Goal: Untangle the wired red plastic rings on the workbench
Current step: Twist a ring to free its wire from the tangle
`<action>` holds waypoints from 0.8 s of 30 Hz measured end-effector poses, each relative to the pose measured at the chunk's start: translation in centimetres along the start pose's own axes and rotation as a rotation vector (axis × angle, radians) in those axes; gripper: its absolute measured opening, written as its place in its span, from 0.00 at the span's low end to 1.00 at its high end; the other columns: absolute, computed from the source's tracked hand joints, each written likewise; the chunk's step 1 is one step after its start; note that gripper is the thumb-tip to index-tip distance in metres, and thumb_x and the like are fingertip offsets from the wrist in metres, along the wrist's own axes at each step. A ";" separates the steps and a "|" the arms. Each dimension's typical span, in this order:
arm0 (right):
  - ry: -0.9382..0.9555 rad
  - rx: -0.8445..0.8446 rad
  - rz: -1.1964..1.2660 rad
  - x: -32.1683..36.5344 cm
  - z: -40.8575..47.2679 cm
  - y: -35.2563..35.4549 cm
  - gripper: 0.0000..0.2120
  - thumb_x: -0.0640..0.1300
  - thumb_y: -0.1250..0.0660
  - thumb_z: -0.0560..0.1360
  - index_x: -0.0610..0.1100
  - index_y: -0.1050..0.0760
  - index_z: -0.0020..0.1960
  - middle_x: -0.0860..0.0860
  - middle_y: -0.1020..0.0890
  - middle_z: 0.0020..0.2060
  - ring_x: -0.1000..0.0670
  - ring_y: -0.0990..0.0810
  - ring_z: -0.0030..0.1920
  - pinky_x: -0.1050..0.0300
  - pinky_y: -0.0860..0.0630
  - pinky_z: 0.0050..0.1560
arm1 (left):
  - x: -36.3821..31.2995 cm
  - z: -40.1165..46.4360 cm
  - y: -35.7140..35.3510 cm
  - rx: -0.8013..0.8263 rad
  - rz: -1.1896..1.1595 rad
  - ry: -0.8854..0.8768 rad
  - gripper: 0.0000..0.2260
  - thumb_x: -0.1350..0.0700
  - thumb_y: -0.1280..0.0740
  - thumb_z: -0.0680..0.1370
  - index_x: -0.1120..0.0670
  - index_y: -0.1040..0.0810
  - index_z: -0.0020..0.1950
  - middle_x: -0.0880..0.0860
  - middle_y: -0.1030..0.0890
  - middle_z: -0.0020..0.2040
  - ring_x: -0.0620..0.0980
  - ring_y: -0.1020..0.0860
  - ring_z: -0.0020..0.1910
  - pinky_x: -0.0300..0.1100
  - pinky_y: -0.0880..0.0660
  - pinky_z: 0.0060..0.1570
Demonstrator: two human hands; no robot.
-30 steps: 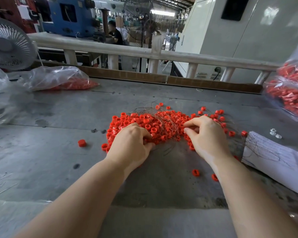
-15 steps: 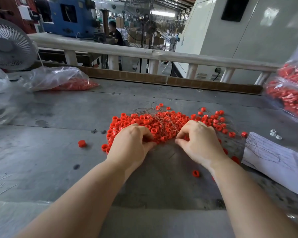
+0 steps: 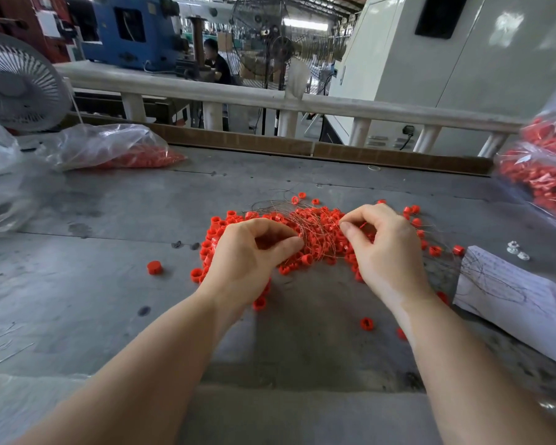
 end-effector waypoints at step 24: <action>0.042 0.288 0.047 1.1 -0.5 -2.7 0.06 0.34 0.29 0.70 0.44 0.20 0.38 0.54 0.20 0.36 0.51 0.23 0.43 0.59 0.29 0.49 | 1.8 -0.1 -1.4 0.070 -0.788 0.348 0.09 0.57 0.29 0.63 0.60 0.19 0.41 0.50 0.22 0.29 0.41 0.24 0.28 0.30 0.25 0.31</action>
Point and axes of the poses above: each hand's wrist, its own z-axis towards the middle knuckle, its own y-axis out of the back of the hand, x = y × z, the point moved 8 cm from there along z, towards the middle knuckle
